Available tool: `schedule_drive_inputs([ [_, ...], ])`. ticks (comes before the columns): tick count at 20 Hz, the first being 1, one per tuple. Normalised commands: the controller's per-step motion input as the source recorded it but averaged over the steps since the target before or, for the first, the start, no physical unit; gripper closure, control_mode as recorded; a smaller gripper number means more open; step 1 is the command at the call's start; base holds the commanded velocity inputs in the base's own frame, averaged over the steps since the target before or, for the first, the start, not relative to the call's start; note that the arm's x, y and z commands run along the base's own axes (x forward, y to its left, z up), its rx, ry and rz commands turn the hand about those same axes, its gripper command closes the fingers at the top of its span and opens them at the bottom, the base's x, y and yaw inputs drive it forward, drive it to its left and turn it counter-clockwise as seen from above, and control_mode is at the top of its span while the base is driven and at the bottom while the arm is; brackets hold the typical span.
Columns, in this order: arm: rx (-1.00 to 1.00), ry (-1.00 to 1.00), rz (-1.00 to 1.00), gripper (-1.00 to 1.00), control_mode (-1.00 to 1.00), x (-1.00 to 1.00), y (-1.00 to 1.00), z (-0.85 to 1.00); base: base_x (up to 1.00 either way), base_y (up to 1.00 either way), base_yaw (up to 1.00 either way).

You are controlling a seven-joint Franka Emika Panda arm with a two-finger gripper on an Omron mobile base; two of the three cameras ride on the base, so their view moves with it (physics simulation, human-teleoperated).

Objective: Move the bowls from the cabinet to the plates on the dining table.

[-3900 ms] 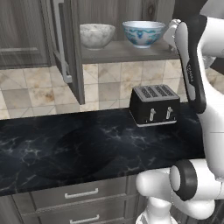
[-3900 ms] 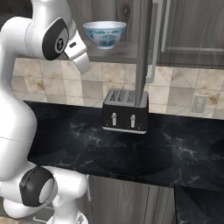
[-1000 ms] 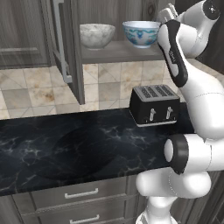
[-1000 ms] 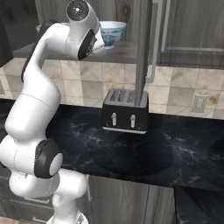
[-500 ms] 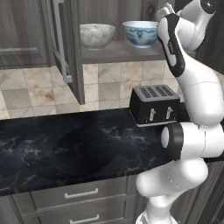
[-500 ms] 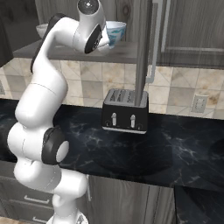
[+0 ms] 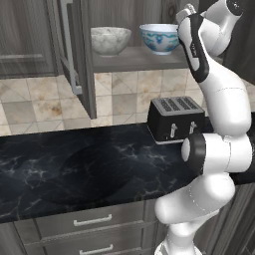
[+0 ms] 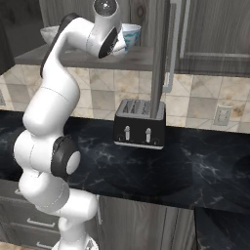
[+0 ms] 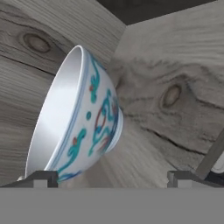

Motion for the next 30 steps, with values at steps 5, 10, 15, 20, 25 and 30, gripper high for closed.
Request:
schedule_drive_inputs([
  [5, 0.0, 0.0, 0.02, -1.0, -1.0, 0.14, 0.0, 0.0, 0.0, 0.0, 0.0],
  [10, 0.0, 0.0, 0.0, -1.0, -1.0, 0.27, 0.0, 0.0, 0.0, 0.0, 0.0],
  [15, 0.0, 0.0, 0.0, -1.0, -1.0, 0.29, 0.0, 0.0, 0.0, 0.0, 0.0],
  [20, 0.0, 0.0, 0.0, -1.0, -1.0, 0.4, 0.0, 0.0, 0.0, 0.0, 0.0],
  [25, 0.0, 0.0, 0.0, -1.0, -1.0, 0.22, 0.0, 0.0, 0.0, 0.0, 0.0],
  [30, 0.0, 0.03, 0.0, -1.0, -1.0, 0.24, 0.0, 0.0, 0.0, 0.0, 0.0],
])
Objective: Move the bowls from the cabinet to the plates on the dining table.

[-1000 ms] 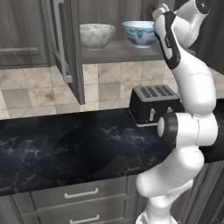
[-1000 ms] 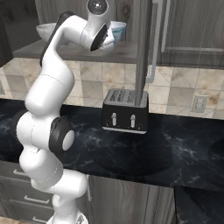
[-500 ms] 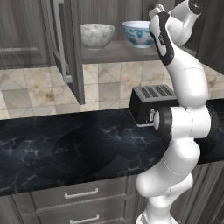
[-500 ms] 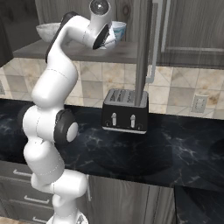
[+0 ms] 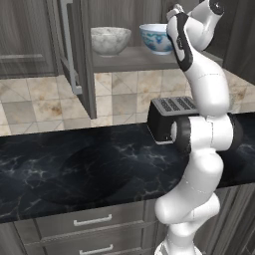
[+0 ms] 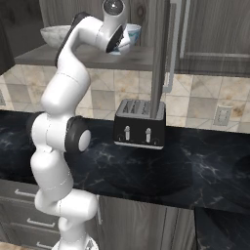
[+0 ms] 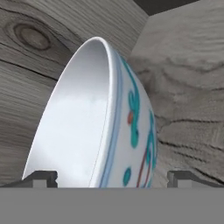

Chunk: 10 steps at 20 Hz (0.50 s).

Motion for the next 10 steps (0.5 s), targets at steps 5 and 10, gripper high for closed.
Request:
schedule_drive_inputs([
  [5, 0.0, 0.04, 0.0, -1.0, -1.0, 0.18, 0.0, 0.0, 0.0, 0.0, 0.0],
  [10, 0.0, 0.02, 0.0, 1.0, -1.0, 0.0, 0.0, 0.0, 0.0, 0.0, 0.0],
])
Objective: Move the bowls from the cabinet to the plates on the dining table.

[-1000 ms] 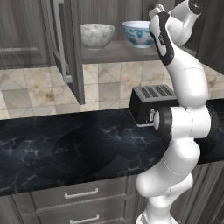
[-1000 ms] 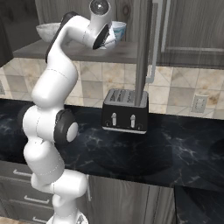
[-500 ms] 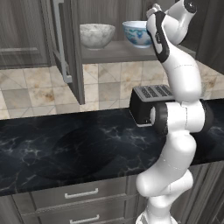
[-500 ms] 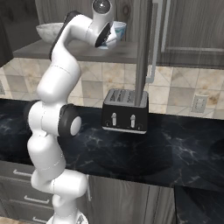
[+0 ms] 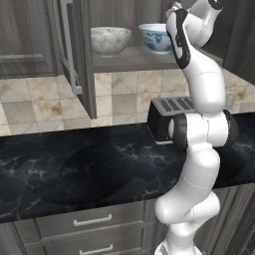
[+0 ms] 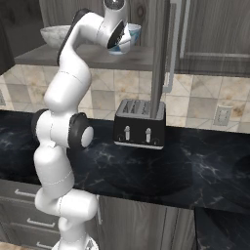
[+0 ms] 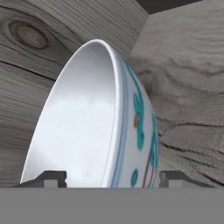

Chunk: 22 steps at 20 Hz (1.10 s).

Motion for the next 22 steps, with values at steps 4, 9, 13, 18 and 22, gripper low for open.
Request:
schedule_drive_inputs([
  [4, 0.0, 0.0, 0.0, 1.0, -1.0, 0.0, 0.0, 0.0, 0.0, 0.0, 0.0],
  [9, 0.0, 0.0, 0.0, 1.0, -1.0, 0.0, 0.0, 0.0, 0.0, 0.0, 0.0],
  [13, 0.0, 0.0, 0.0, 1.0, -1.0, -0.07, 0.0, -0.01, 0.0, 0.0, 0.0],
  [18, 0.0, 0.0, 0.0, 1.0, -1.0, -0.53, 0.0, 0.0, 0.0, 0.0, 0.0],
  [22, 0.0, 0.0, 0.0, 1.0, -1.0, -0.57, 0.0, 0.0, 0.0, 0.0, 0.0],
])
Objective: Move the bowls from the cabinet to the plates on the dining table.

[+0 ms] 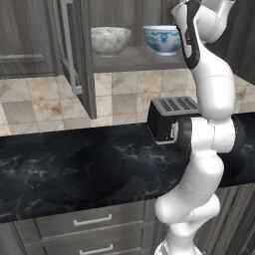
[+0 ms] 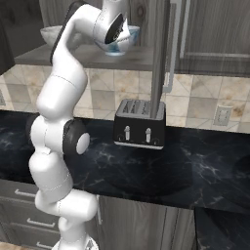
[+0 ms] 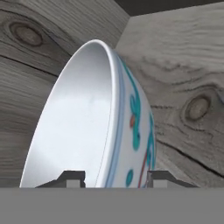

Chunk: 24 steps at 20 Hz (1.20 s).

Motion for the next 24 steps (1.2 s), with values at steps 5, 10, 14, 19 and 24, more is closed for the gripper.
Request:
schedule_drive_inputs([
  [5, 0.0, 0.0, 0.0, 1.0, -1.0, -0.62, 0.0, -0.12, 0.0, 0.0, 0.0],
  [10, 0.0, 0.0, 0.0, 1.0, -1.0, -0.88, 0.0, -0.06, 0.0, 0.0, 0.0],
  [14, 0.0, -0.08, 0.0, 1.0, -1.0, -0.94, 0.04, 0.0, 0.0, 0.0, 0.0],
  [19, 0.0, -0.14, 0.0, 1.0, -1.0, -0.99, 0.07, 0.0, 0.0, 0.0, 0.0],
  [24, 0.0, -0.12, 0.01, 1.0, -1.0, -1.0, 0.08, 0.0, 0.0, 0.0, 0.0],
])
